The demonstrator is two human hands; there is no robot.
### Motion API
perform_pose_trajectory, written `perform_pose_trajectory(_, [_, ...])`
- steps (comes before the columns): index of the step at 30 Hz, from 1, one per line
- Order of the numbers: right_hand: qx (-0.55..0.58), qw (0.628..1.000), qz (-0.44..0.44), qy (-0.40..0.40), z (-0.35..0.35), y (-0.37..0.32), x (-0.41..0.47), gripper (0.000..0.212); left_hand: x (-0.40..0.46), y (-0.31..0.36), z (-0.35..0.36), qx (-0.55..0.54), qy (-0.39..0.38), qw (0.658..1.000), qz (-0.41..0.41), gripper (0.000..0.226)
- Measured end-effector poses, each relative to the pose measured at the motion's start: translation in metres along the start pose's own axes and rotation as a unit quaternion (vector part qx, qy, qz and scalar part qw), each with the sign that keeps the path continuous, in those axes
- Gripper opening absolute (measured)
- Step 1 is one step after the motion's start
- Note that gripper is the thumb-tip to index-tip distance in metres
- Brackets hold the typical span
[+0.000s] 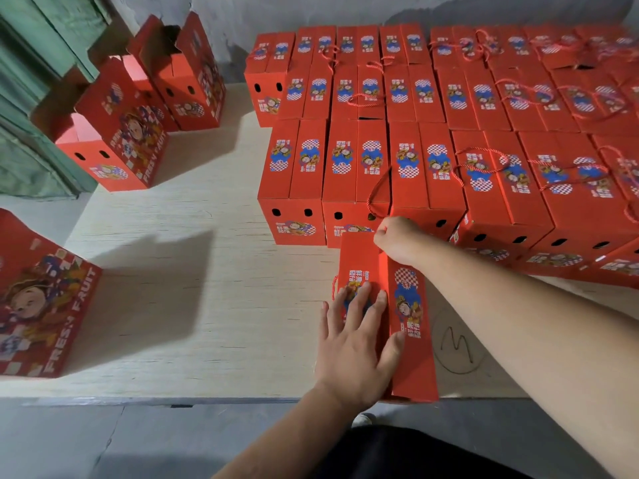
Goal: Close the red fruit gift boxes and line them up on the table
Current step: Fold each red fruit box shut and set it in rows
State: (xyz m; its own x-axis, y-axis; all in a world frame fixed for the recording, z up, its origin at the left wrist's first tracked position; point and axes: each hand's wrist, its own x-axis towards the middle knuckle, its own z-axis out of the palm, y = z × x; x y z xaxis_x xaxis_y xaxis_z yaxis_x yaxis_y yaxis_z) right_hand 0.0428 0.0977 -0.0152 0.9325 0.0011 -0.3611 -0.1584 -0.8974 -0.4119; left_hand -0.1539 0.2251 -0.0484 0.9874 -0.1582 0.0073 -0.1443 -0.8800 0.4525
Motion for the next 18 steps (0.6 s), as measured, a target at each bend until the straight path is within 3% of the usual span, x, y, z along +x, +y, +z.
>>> perform_pose_trajectory(5, [-0.040, 0.996, -0.011, 0.085, 0.028, 0.007, -0.014, 0.036, 0.001, -0.003, 0.002, 0.002, 0.000, 1.000, -0.006, 0.063])
perform_pose_trajectory(8, [-0.027, 0.999, -0.003, 0.043, 0.021, 0.009, -0.007, 0.038, 0.004, -0.002, 0.001, -0.010, 0.000, 1.000, -0.009, 0.066])
perform_pose_trajectory(14, [-0.017, 0.999, -0.001, -0.049, 0.005, 0.011, -0.006, 0.051, 0.012, 0.015, -0.003, -0.137, -0.006, 0.989, -0.049, 0.082])
perform_pose_trajectory(18, [0.007, 0.997, -0.043, -0.056, 0.004, 0.017, -0.024, 0.074, 0.003, 0.028, 0.007, -0.085, -0.031, 0.996, -0.013, 0.085])
